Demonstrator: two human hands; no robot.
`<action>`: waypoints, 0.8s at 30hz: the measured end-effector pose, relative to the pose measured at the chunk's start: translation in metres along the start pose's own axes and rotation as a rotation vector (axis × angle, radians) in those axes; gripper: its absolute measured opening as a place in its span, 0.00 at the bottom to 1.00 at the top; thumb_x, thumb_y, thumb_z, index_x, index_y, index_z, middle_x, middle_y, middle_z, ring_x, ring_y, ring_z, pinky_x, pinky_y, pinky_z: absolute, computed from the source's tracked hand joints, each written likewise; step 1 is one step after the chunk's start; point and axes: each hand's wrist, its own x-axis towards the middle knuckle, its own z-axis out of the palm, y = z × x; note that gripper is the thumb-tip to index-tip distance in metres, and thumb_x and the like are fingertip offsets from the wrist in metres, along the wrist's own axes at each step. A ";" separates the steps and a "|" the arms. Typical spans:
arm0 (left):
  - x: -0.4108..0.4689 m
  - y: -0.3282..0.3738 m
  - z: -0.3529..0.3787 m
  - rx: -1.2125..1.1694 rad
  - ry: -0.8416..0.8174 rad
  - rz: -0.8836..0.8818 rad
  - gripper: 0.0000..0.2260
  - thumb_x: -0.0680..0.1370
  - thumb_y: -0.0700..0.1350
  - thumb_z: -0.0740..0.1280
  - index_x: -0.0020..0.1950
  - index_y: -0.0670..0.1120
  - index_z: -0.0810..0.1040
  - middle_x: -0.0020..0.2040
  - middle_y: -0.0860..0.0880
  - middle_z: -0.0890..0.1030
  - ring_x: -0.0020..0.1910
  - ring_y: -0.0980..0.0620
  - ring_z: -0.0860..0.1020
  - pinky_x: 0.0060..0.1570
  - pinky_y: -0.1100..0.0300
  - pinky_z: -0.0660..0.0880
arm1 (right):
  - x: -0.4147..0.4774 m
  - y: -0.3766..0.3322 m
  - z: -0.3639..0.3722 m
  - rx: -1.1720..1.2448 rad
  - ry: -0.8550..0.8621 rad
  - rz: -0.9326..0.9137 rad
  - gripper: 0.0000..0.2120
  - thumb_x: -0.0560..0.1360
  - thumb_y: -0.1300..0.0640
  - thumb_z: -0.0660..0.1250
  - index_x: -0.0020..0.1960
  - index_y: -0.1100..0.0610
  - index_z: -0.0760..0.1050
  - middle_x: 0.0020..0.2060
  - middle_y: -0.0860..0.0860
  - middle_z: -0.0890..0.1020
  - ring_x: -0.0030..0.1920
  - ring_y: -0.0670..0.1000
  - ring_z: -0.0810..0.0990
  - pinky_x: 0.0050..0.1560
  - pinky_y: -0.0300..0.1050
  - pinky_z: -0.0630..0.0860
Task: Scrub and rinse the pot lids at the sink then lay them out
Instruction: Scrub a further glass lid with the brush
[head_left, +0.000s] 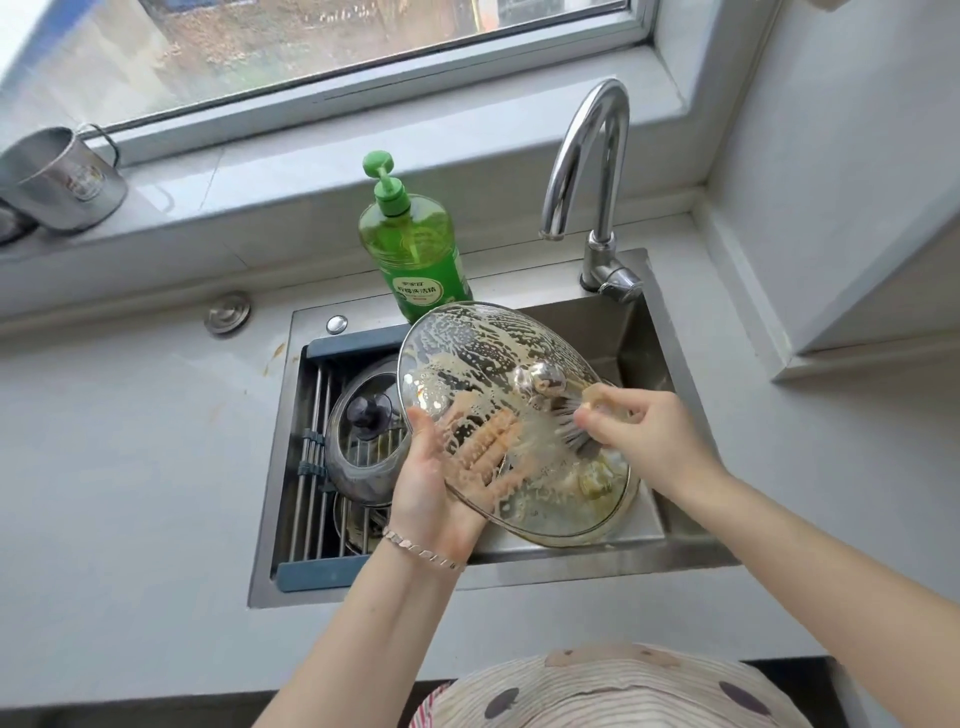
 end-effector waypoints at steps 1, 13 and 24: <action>-0.002 -0.001 0.000 -0.008 -0.009 0.007 0.27 0.79 0.62 0.49 0.64 0.43 0.72 0.59 0.34 0.77 0.59 0.36 0.76 0.58 0.35 0.69 | 0.004 0.003 -0.002 -0.015 0.053 0.042 0.13 0.70 0.44 0.70 0.53 0.43 0.80 0.41 0.45 0.82 0.44 0.48 0.79 0.52 0.45 0.73; 0.005 0.011 0.005 -0.044 0.010 0.064 0.23 0.79 0.61 0.50 0.57 0.44 0.72 0.54 0.37 0.78 0.54 0.40 0.77 0.49 0.41 0.73 | -0.016 -0.011 0.019 -0.141 0.021 -0.139 0.18 0.72 0.46 0.69 0.61 0.46 0.77 0.26 0.49 0.76 0.32 0.49 0.74 0.38 0.45 0.71; 0.009 0.011 -0.003 -0.175 -0.003 0.075 0.26 0.79 0.62 0.50 0.59 0.42 0.72 0.58 0.35 0.77 0.58 0.38 0.75 0.51 0.38 0.71 | -0.045 0.000 0.020 -0.194 -0.133 -0.310 0.23 0.70 0.45 0.71 0.64 0.42 0.73 0.36 0.42 0.79 0.34 0.42 0.74 0.39 0.42 0.73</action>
